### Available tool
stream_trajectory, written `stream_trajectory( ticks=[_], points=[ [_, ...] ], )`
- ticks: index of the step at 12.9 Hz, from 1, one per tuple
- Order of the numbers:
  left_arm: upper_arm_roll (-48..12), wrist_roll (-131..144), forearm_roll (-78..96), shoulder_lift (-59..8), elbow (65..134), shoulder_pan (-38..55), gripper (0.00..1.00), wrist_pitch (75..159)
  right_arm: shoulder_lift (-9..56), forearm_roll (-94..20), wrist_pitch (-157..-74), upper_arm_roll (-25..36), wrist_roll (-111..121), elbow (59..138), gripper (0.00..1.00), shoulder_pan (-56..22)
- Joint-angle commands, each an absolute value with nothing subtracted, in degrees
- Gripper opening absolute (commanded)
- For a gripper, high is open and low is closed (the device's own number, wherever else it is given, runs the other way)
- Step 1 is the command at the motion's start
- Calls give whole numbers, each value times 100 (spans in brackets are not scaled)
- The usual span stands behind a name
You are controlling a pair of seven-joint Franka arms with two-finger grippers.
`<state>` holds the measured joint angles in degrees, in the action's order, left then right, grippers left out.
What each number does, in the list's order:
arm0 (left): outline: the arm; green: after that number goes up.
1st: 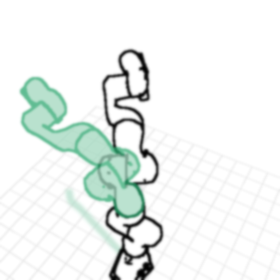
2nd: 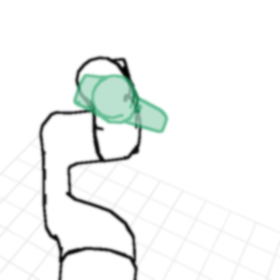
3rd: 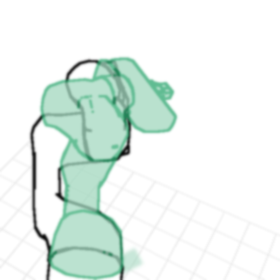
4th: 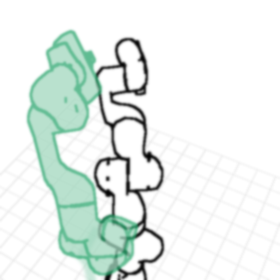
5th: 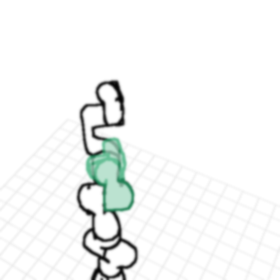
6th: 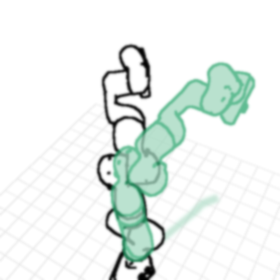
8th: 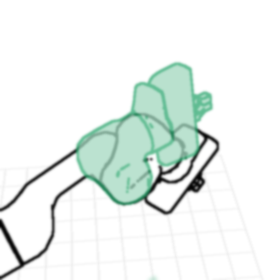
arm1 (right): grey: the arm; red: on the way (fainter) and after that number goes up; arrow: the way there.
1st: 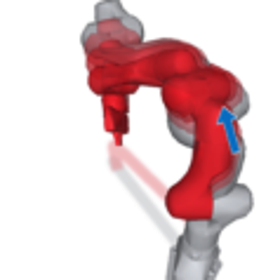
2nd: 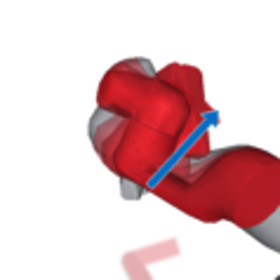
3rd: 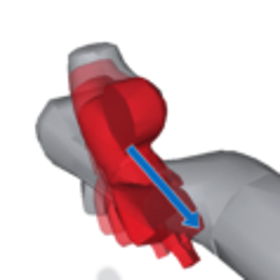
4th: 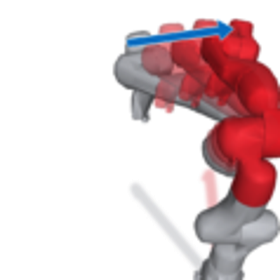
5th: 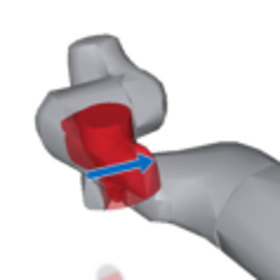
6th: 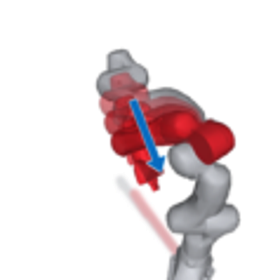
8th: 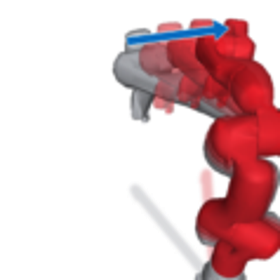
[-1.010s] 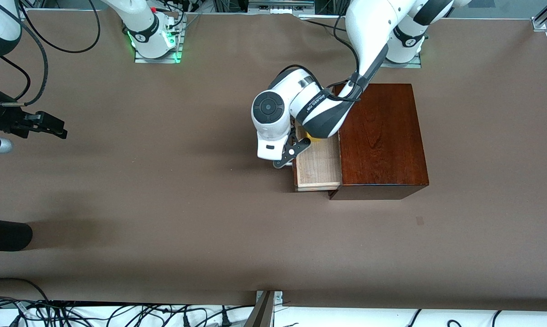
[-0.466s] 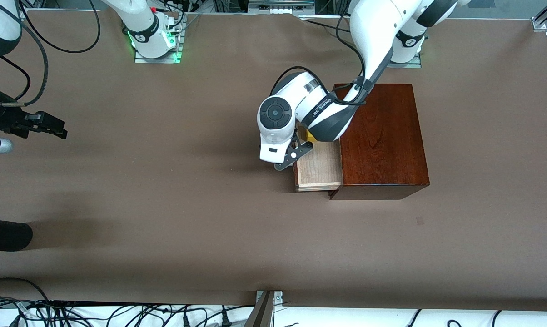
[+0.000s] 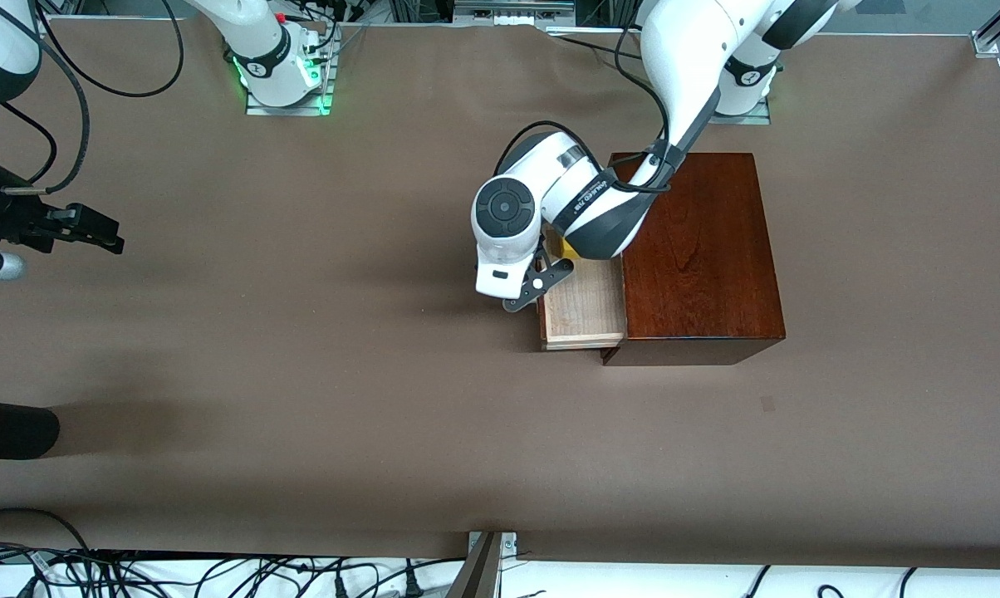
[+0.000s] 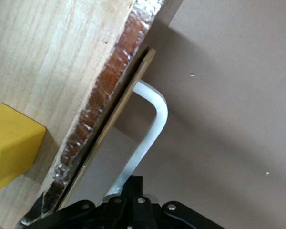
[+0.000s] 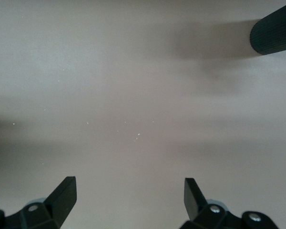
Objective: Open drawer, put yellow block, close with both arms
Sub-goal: 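Push the drawer closed into the box with the left gripper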
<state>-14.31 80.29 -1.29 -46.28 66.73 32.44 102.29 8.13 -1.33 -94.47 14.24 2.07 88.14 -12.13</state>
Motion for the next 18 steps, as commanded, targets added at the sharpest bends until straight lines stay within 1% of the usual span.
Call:
stream_trajectory(
  ticks=[1, 4, 12, 18],
  points=[
    [-1090, 8137, -624, -4289, 6864, 2997, 0, 9686, 782, -79, -9431, 1389, 132, 8771, 100, -1213],
    [-1090, 8551, -633, -4271, 6873, 3172, 0, 9415, 782, -79, -9431, 1389, 132, 8771, 100, -1213],
    [-1064, 8367, -633, -4184, 6987, 2997, 0, 9343, 782, -88, -9404, 1389, 132, 8771, 100, -1213],
    [-1063, 7437, -686, -4184, 7084, 2462, 0, 9404, 782, -88, -9404, 1389, 132, 8771, 100, -1213]
  ],
)
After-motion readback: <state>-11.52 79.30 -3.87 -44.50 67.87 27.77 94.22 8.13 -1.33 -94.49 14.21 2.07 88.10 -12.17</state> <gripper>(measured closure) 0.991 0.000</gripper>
